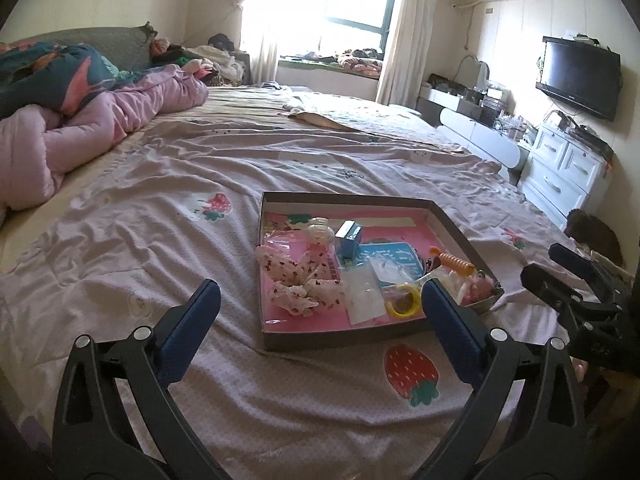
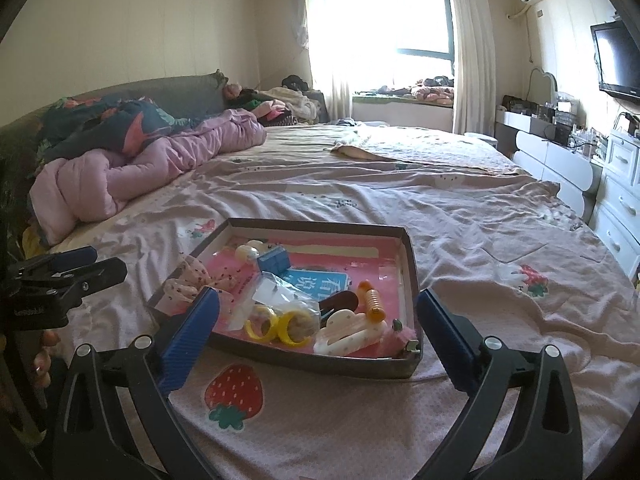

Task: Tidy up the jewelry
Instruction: 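Open and lift both tools away from the tray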

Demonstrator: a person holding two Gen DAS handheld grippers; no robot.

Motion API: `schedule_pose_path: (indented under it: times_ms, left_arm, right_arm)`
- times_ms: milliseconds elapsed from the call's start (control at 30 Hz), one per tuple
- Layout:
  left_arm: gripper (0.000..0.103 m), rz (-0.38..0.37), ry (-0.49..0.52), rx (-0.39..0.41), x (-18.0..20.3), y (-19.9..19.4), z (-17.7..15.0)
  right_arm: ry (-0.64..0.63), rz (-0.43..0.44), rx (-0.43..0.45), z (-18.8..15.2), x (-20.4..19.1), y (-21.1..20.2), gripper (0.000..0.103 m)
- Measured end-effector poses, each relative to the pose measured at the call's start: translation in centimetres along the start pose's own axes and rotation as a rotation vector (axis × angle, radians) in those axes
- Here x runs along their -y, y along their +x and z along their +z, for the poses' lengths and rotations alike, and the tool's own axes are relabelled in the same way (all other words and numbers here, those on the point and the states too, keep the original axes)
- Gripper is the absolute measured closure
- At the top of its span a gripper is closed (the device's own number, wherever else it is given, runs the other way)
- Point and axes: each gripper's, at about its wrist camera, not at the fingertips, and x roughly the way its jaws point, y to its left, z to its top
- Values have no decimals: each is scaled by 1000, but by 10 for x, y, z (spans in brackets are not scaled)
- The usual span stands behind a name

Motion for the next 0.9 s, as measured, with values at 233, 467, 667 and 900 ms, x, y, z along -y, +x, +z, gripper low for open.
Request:
schedule_pose_path:
  times_ms: [233,467,667,900]
  left_arm:
    - [11,7,9,26,4,-17,-6]
    - [11,4,18,66,11,-35,-14]
    - [11,0,34,82,18,-47,-24]
    - [11,-12,41,118,22,-62,-35]
  right_arm:
    - [-7,6,23,-4,-4,-20,7]
    - [-25,6,72,-9,-12,-44,7]
    - [-14,15,104,-16,-15,-59,7]
    - [-18,-4,143,-32,-20,-79,7]
